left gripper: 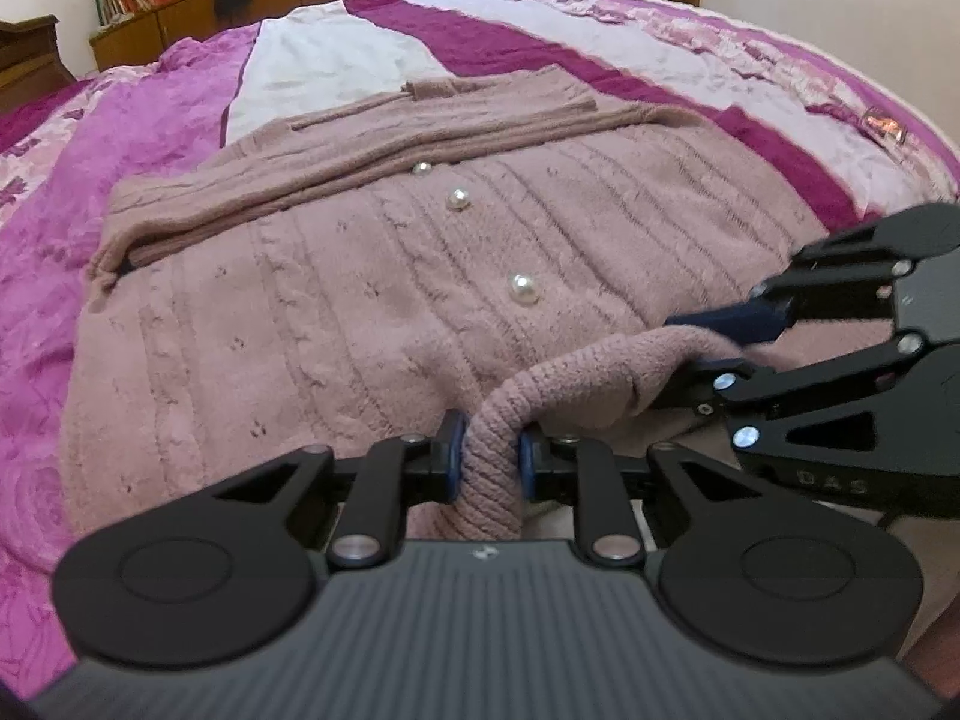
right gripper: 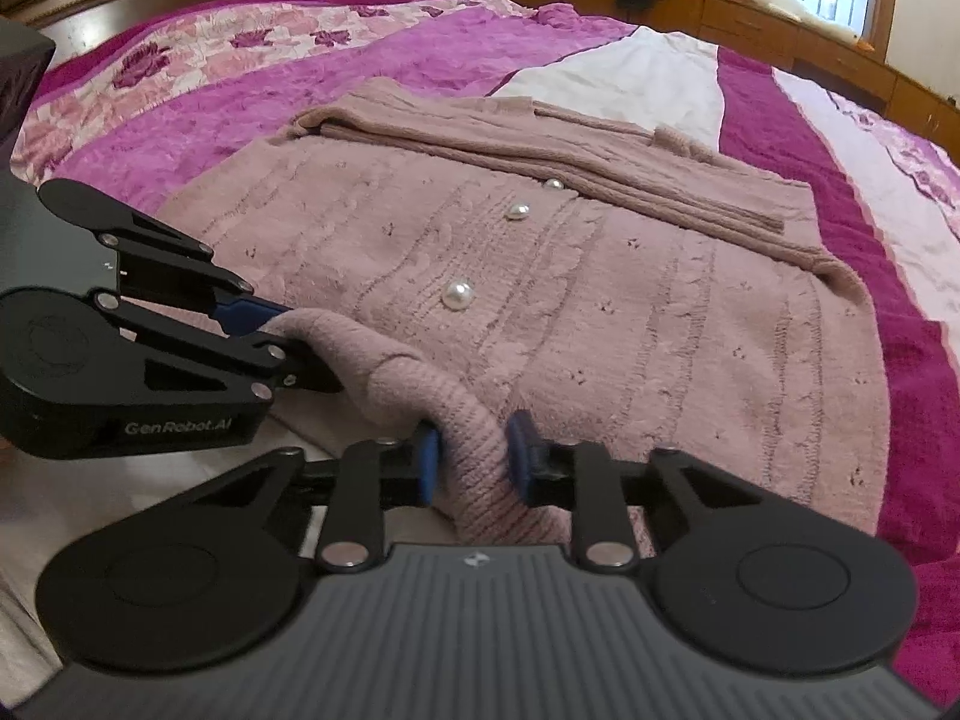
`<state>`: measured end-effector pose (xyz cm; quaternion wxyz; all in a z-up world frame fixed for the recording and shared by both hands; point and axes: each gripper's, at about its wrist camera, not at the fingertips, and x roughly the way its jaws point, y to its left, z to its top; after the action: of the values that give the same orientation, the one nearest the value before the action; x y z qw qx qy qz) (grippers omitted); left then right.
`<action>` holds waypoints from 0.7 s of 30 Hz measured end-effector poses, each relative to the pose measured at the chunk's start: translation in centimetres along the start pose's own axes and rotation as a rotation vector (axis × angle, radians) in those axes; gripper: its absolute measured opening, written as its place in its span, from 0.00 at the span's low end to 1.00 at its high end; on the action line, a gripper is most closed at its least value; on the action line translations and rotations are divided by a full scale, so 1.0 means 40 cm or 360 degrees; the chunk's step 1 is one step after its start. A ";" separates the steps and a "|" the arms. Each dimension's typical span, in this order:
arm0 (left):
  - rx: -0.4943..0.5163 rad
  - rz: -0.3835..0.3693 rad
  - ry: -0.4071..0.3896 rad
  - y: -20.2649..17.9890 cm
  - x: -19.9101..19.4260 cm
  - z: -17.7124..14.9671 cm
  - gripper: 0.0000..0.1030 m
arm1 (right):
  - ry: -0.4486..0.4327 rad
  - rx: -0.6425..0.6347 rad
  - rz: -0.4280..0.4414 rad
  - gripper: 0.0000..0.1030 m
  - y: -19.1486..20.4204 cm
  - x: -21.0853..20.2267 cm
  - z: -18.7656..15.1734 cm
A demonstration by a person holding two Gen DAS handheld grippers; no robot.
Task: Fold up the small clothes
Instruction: 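Lift the hem with both tools and fold it over toward the collar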
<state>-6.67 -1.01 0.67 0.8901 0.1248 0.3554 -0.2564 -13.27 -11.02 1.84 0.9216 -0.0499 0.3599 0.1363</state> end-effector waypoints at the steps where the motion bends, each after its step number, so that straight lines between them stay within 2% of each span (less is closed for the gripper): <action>1: 0.0000 -0.0011 -0.0011 0.000 -0.005 0.004 0.16 | -0.0015 0.0015 0.0007 0.18 -0.003 -0.002 0.003; 3: 0.0001 -0.0022 -0.0039 -0.001 -0.017 0.016 0.15 | -0.0051 0.0044 0.0010 0.15 -0.010 -0.009 0.011; 14: -0.0058 0.0002 -0.0225 0.012 -0.071 0.114 0.14 | -0.0286 0.0213 0.0056 0.13 -0.061 -0.051 0.100; 21: -0.0136 0.0009 -0.0295 0.050 -0.068 0.175 0.14 | -0.0364 0.0309 0.0088 0.13 -0.095 -0.030 0.177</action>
<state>-3.28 -1.17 7.67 0.9244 0.0634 0.2818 -0.2490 -8.41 -13.55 7.84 0.9531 0.0653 0.2652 0.1308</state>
